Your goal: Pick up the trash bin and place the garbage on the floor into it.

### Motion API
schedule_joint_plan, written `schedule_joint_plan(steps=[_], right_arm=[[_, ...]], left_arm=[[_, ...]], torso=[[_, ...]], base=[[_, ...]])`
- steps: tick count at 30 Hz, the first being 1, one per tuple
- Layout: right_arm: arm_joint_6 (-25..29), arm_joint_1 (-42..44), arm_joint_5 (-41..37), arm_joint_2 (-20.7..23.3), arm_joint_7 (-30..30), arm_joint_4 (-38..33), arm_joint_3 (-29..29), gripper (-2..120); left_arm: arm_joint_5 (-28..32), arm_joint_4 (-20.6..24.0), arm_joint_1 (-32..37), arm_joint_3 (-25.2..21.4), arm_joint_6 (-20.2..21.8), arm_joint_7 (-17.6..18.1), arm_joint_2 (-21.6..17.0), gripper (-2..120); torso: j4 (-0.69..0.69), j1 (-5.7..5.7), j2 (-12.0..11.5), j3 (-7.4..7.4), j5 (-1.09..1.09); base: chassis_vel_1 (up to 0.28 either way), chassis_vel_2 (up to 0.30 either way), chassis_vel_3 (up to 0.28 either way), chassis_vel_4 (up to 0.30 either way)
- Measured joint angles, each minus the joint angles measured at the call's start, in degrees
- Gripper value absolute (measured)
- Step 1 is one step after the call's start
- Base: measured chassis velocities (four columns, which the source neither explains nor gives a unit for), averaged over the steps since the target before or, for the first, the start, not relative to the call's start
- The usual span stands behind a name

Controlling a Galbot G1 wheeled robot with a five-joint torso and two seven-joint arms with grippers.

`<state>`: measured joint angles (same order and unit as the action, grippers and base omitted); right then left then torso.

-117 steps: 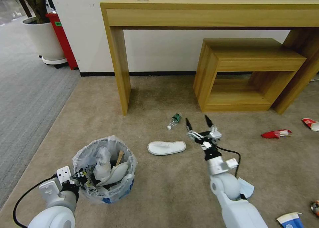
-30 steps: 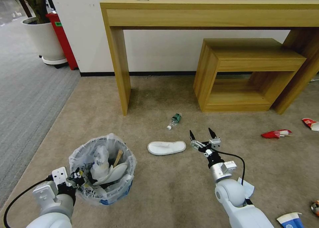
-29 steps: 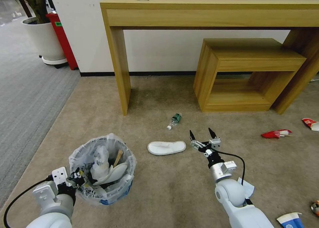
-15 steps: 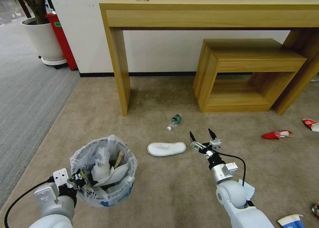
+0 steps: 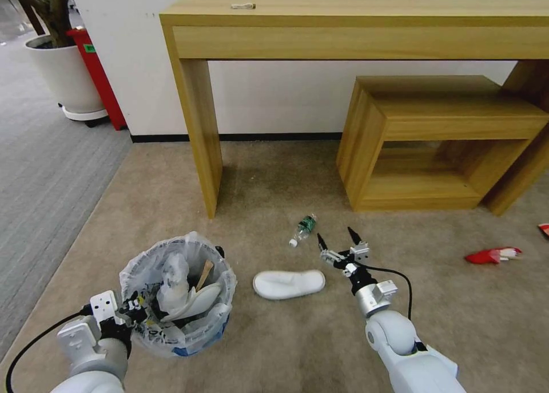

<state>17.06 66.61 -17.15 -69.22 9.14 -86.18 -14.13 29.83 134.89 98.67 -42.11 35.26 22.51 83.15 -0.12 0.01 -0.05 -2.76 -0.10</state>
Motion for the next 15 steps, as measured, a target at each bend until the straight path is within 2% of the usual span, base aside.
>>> schedule_joint_plan(steps=[3,6,7,9,11,13,15], right_arm=[[-0.9,-1.4,3.1,0.7,2.0,1.6,1.2,100],[-6.1,-4.6,5.3,1.6,7.3,3.6,3.9,100],[-6.1,-4.6,5.3,1.6,7.3,3.6,3.9,100],[-8.8,-6.9,6.7,1.8,13.2,4.8,4.9,100],[-12.3,-10.9,10.8,1.6,23.4,7.5,5.9,100],[-12.9,-11.8,11.6,1.5,25.4,8.2,6.3,100],[-14.3,-16.3,15.7,0.6,32.4,12.5,8.2,100]], left_arm=[[-0.2,-0.3,-0.1,0.1,-0.1,0.0,0.1,1],[-0.4,-0.8,-0.1,0.1,-0.1,0.0,0.3,1],[-0.4,-0.8,-0.1,0.1,-0.1,0.0,0.3,1],[-0.5,-1.0,-0.2,0.1,-0.2,0.0,0.3,1],[-0.6,-1.3,-0.3,-0.1,-0.2,0.0,0.3,1],[-0.6,-1.4,-0.3,-0.2,-0.2,0.0,0.3,1],[-0.6,-1.7,-0.4,-0.3,-0.2,0.0,0.4,1]], torso=[[0.0,0.0,0.0,0.01,-0.02],[0.0,-0.01,0.0,0.03,-0.01],[0.0,-0.01,0.0,0.03,-0.01],[0.0,-0.01,0.0,0.03,-0.03],[0.0,0.0,0.0,0.02,-0.01],[0.0,-0.01,0.0,0.03,-0.02],[0.0,0.0,0.0,0.02,-0.01]], base=[[-0.02,0.027,0.013,-0.017],[0.0,0.0,0.0,0.0],[0.0,0.0,0.0,0.0],[0.0,0.0,0.0,0.0],[0.0,0.0,0.0,0.0],[0.0,0.0,0.0,0.0],[0.0,0.0,0.0,0.0]])
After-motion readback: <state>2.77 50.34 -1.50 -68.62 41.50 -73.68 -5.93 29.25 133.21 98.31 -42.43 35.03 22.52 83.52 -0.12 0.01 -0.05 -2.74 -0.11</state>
